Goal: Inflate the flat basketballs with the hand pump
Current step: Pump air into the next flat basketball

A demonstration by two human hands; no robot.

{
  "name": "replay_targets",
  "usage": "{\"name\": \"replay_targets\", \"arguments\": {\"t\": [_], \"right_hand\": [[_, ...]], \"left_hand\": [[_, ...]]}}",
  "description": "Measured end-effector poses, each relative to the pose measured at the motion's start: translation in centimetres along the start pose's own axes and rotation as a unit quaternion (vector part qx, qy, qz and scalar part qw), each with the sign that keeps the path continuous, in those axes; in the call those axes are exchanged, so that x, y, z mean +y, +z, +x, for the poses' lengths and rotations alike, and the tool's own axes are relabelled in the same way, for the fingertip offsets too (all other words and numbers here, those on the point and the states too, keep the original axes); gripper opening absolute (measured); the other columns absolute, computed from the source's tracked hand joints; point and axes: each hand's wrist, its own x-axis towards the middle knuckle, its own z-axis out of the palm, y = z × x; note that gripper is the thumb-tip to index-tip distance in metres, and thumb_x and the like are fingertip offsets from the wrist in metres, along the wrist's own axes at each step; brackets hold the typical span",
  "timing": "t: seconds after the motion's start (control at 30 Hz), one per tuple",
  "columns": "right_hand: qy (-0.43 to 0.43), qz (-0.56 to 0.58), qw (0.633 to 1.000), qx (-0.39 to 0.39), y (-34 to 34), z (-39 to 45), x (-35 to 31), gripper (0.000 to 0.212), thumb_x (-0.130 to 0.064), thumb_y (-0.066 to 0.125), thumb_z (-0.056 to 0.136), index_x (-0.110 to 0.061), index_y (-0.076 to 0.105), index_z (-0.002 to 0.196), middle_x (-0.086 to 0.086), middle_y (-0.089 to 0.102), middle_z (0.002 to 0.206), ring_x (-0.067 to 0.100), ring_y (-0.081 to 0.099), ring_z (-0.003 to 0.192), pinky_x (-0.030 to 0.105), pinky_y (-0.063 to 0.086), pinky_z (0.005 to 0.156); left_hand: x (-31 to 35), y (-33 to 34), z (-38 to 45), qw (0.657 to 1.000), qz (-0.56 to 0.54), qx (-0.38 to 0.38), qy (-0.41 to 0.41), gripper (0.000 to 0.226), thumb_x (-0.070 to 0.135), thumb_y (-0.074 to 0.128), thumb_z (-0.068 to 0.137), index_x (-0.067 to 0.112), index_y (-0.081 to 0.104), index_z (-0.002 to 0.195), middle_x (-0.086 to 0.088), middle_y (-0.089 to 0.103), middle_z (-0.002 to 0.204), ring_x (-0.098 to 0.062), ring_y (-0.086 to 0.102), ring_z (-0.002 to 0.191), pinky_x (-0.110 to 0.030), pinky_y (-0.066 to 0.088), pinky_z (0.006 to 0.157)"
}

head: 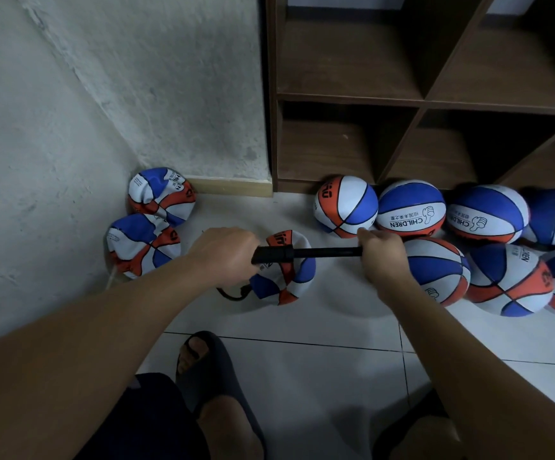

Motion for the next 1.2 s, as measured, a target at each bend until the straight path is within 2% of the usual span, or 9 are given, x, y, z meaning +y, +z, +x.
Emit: {"name": "replay_targets", "arguments": {"t": [0.17, 0.3, 0.53, 0.67, 0.9, 1.0, 1.13, 1.2], "right_hand": [[-0.052, -0.022, 0.998, 0.030, 2.4, -1.0, 0.1, 0.035, -0.029, 0.052, 0.108, -0.005, 0.060, 0.083, 0.004, 0.050, 0.067, 0.018, 0.044, 0.061, 0.038, 0.040, 0.061], [-0.101, -0.032, 0.994, 0.011, 4.8, -3.3, 0.1, 0.041, -0.027, 0.049, 0.110, -0.014, 0.048, 0.071, 0.001, 0.047, 0.064, 0.016, 0.042, 0.059, 0.034, 0.035, 0.059], [-0.092, -0.034, 0.994, -0.040, 6.3, -4.6, 0.5, 0.042, -0.033, 0.044, 0.114, -0.017, 0.053, 0.076, 0.000, 0.050, 0.064, 0.015, 0.046, 0.059, 0.034, 0.040, 0.058], [-0.093, -0.030, 0.995, -0.035, 6.4, -4.1, 0.9, 0.043, -0.034, 0.046, 0.112, -0.016, 0.051, 0.073, 0.000, 0.048, 0.063, 0.014, 0.044, 0.058, 0.037, 0.039, 0.059], [-0.132, -0.048, 0.990, -0.021, 5.1, -3.4, 0.9, 0.043, -0.028, 0.053, 0.109, -0.010, 0.053, 0.070, 0.000, 0.046, 0.059, 0.011, 0.040, 0.053, 0.034, 0.036, 0.055], [-0.070, -0.007, 0.997, 0.023, 2.2, -1.2, 0.6, 0.038, -0.030, 0.054, 0.109, -0.004, 0.059, 0.082, 0.003, 0.048, 0.065, 0.017, 0.043, 0.059, 0.035, 0.039, 0.059], [-0.045, -0.002, 0.999, 0.019, -0.2, 0.4, 0.2, 0.032, -0.030, 0.052, 0.108, -0.013, 0.052, 0.081, 0.002, 0.039, 0.066, 0.019, 0.037, 0.064, 0.033, 0.033, 0.060], [-0.044, -0.005, 0.999, 0.016, 0.8, -0.2, 0.3, 0.034, -0.030, 0.051, 0.109, -0.019, 0.050, 0.077, 0.002, 0.043, 0.067, 0.018, 0.039, 0.063, 0.035, 0.035, 0.060]], "left_hand": [[1.2, 0.2, -0.1, 1.000, -0.011, -0.008, -0.017, 0.015, 0.033, 0.070, 0.089, 0.028, 0.062, 0.078, 0.006, 0.064, 0.072, -0.015, 0.062, 0.061, -0.029, 0.037, 0.051], [2.2, 0.3, -0.1, 0.999, -0.037, -0.025, -0.008, 0.009, 0.027, 0.072, 0.086, 0.024, 0.065, 0.080, 0.004, 0.065, 0.071, -0.018, 0.063, 0.061, -0.028, 0.040, 0.053], [3.1, 0.1, -0.2, 0.999, -0.022, -0.039, 0.018, 0.018, 0.029, 0.076, 0.087, 0.025, 0.060, 0.080, 0.002, 0.065, 0.073, -0.021, 0.066, 0.063, -0.035, 0.058, 0.062], [3.1, 0.1, -0.2, 0.999, -0.025, -0.042, 0.020, 0.020, 0.028, 0.075, 0.087, 0.027, 0.058, 0.077, 0.002, 0.065, 0.072, -0.021, 0.066, 0.062, -0.034, 0.056, 0.059], [2.2, 0.1, -0.2, 0.999, -0.038, -0.021, 0.024, 0.020, 0.029, 0.066, 0.090, 0.025, 0.058, 0.071, 0.003, 0.063, 0.066, -0.017, 0.061, 0.056, -0.029, 0.039, 0.051], [0.4, -0.4, -0.2, 1.000, -0.022, -0.004, 0.004, 0.026, 0.036, 0.065, 0.093, 0.027, 0.057, 0.070, 0.005, 0.062, 0.067, -0.014, 0.060, 0.058, -0.029, 0.036, 0.052], [-0.2, -0.4, -0.2, 1.000, -0.017, -0.004, 0.000, 0.024, 0.035, 0.067, 0.092, 0.026, 0.060, 0.071, 0.004, 0.063, 0.068, -0.016, 0.062, 0.059, -0.030, 0.039, 0.052], [0.6, -0.3, -0.4, 1.000, -0.019, -0.010, 0.007, 0.019, 0.032, 0.067, 0.090, 0.024, 0.063, 0.073, 0.003, 0.064, 0.068, -0.019, 0.063, 0.060, -0.031, 0.041, 0.052]]}}
